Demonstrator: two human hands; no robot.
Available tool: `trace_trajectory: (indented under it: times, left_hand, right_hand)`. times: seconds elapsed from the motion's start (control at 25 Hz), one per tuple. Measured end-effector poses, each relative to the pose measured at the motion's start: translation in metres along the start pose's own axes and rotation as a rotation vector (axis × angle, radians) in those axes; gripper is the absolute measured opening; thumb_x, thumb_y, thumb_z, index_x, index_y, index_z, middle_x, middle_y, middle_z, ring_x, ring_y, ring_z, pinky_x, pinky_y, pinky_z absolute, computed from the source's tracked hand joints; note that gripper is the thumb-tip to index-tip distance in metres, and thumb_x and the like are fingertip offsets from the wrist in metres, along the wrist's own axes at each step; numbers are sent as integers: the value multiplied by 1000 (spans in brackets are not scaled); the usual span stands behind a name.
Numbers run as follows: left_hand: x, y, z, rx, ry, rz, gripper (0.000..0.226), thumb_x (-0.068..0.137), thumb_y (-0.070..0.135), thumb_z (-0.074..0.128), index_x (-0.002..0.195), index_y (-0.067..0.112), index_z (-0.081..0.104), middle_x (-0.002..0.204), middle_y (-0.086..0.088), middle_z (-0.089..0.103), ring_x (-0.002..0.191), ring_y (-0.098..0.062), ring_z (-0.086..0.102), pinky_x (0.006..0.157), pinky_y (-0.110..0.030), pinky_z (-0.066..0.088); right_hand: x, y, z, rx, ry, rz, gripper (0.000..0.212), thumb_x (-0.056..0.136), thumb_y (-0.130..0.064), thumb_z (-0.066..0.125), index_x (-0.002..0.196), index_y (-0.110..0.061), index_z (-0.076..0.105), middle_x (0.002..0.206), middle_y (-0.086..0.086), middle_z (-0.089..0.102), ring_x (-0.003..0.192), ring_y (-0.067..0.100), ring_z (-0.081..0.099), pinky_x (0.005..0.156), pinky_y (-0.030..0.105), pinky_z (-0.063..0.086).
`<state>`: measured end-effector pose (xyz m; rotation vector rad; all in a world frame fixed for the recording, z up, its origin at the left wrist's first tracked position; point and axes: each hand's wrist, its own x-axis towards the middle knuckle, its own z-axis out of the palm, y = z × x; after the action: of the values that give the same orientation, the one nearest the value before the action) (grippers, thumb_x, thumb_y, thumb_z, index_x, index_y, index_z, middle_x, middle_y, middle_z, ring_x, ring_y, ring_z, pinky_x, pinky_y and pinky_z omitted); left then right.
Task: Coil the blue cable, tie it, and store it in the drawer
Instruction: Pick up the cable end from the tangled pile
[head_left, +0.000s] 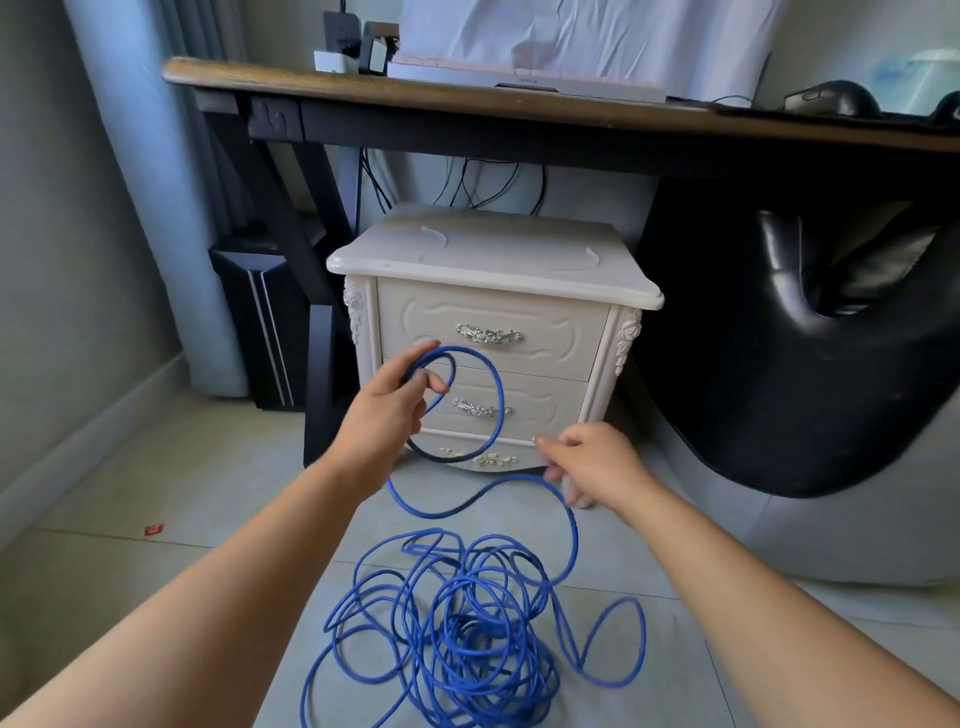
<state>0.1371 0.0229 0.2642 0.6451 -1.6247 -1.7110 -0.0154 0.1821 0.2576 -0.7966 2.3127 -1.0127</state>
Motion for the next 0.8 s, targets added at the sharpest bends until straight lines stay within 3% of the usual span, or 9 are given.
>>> trace_trajectory:
  times: [0.04,0.12,0.24,0.4,0.52,0.6,0.64,0.72,0.8]
  left_hand:
    - [-1,5,1,-71,-72,-11,37,103,7,40,128,24,60,80,3,59,54,-9,26,50,-21,21]
    - [-5,11,6,-187,-178,-52,37,102,4,40,123,24,63,79,3,58,53,-9,23,52,-24,17]
    - [-8,11,13,-319,-218,-121,36,101,4,41,126,21,61,77,3,55,52,-8,23,49,-21,18]
    - [-13,15,19,-463,-257,-218,37,98,3,41,128,17,60,72,4,49,52,-8,21,45,-18,18]
    - [-17,20,21,-505,-305,-274,35,93,1,41,115,15,65,68,4,45,47,-6,21,42,-18,13]
    - [-17,23,21,-507,-332,-313,33,88,3,44,109,14,67,65,4,42,45,-6,21,43,-19,10]
    - [-17,23,20,-496,-336,-322,30,89,6,45,108,14,67,64,4,40,45,-6,21,44,-19,9]
    - [-17,21,20,-416,-309,-299,27,95,15,47,112,13,68,63,4,39,47,-6,24,45,-19,13]
    - [-15,14,19,-288,-216,-236,28,99,13,49,122,10,65,64,3,41,50,-8,31,48,-19,26]
  right_hand:
    - [0,0,3,84,29,-38,19,91,-41,63,101,-24,62,96,2,70,63,10,59,63,26,46]
    - [-3,-9,7,399,-83,-83,34,93,-35,60,127,-32,53,117,-5,63,100,8,59,91,30,41]
    - [-9,-28,10,826,-228,-66,36,100,-29,35,134,-33,48,122,-3,61,113,11,53,101,36,32]
    - [-8,-28,15,686,-137,-114,26,100,-37,36,119,-48,51,134,-5,51,129,11,41,109,35,24]
    - [-6,-23,19,517,-142,-168,49,97,-20,49,141,-40,39,140,-10,42,124,7,41,101,28,25]
    - [-3,-23,19,458,-149,-208,45,96,-23,55,140,-30,46,138,-12,48,123,7,45,98,26,29]
    - [-2,-24,18,446,-130,-219,35,97,-27,56,131,-25,54,129,-9,59,121,10,52,95,27,34]
    - [1,-21,13,535,-81,-236,15,99,-28,54,103,-17,62,89,0,72,97,22,66,90,32,45]
    - [2,-23,7,688,-44,-222,17,99,-21,52,86,-13,59,60,3,55,58,22,56,70,34,54]
